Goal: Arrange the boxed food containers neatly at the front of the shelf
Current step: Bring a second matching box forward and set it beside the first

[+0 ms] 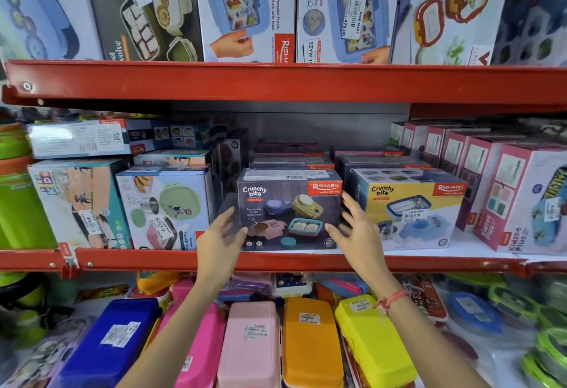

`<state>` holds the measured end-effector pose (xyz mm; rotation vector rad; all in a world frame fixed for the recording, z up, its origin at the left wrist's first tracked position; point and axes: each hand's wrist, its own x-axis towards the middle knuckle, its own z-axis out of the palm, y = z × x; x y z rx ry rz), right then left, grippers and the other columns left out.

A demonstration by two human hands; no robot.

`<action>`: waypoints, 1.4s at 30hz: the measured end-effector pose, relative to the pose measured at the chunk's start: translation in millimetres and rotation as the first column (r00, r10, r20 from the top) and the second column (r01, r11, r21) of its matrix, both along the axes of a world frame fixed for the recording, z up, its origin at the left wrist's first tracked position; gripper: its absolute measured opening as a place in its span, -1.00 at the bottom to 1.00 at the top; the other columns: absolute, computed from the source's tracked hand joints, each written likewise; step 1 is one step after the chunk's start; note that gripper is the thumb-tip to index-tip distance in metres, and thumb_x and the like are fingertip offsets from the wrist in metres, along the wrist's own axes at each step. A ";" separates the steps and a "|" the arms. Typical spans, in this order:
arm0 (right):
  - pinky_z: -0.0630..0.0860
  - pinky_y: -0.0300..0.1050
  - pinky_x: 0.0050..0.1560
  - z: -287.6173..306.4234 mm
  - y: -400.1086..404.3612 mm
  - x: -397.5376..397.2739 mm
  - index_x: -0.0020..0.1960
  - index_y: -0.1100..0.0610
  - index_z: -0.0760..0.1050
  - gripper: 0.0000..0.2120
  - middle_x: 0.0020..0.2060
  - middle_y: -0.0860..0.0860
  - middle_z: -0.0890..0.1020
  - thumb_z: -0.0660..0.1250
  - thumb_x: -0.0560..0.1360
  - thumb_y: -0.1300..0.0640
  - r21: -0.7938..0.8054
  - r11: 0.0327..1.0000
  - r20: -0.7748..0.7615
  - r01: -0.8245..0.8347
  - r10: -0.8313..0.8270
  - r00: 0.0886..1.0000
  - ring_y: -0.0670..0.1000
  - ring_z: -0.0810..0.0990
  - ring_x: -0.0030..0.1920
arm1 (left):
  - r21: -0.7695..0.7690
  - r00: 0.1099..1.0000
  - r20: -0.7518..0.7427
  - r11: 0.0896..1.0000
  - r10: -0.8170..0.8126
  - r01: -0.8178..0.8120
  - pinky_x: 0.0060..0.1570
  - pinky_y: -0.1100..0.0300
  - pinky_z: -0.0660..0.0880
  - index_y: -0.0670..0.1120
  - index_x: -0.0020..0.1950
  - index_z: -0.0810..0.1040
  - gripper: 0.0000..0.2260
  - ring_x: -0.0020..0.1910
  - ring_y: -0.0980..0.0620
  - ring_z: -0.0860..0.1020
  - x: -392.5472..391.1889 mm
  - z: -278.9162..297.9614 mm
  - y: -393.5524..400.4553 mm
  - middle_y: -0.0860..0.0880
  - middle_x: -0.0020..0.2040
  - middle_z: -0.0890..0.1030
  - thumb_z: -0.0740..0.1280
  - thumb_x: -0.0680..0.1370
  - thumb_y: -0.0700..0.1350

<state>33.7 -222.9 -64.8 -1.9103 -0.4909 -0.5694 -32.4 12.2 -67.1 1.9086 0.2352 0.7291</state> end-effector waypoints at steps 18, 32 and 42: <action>0.52 -0.45 -0.13 55.4 -145.6 19.9 0.05 0.10 0.59 -0.88 -0.16 -0.12 0.64 0.32 0.54 0.16 0.247 0.934 0.286 0.257 -0.324 0.902 -0.32 0.59 -0.16 | 0.028 0.983 0.089 0.987 -0.163 0.161 0.08 0.03 0.58 -0.12 0.08 0.62 -0.81 -0.03 0.04 0.66 30.6 43.8 -157.4 -0.06 -0.04 0.70 0.25 0.58 -0.13; 0.38 0.24 0.27 78.7 -232.9 88.9 0.47 0.10 0.25 -0.33 0.42 0.23 0.39 0.13 0.52 -0.30 0.299 0.950 -0.779 0.084 0.193 0.596 0.30 0.41 0.32 | -0.597 0.825 -0.344 0.783 -0.448 0.176 0.08 -0.05 0.48 -0.31 0.47 0.21 -0.24 0.27 -0.33 0.47 74.9 73.1 -200.1 -0.36 0.37 0.42 0.07 0.54 0.29; 0.57 -0.05 -0.29 97.7 -245.2 60.5 -0.10 0.04 0.60 -0.54 -0.24 0.05 0.72 0.23 0.44 -0.34 0.287 0.952 -0.562 0.108 0.076 0.824 0.05 0.68 -0.21 | -0.573 0.903 -0.205 0.794 -0.378 0.203 -0.43 0.14 0.61 -0.32 -0.14 0.58 -0.45 -0.34 -0.15 0.70 54.1 80.5 -192.3 -0.23 -0.33 0.71 0.26 0.51 0.21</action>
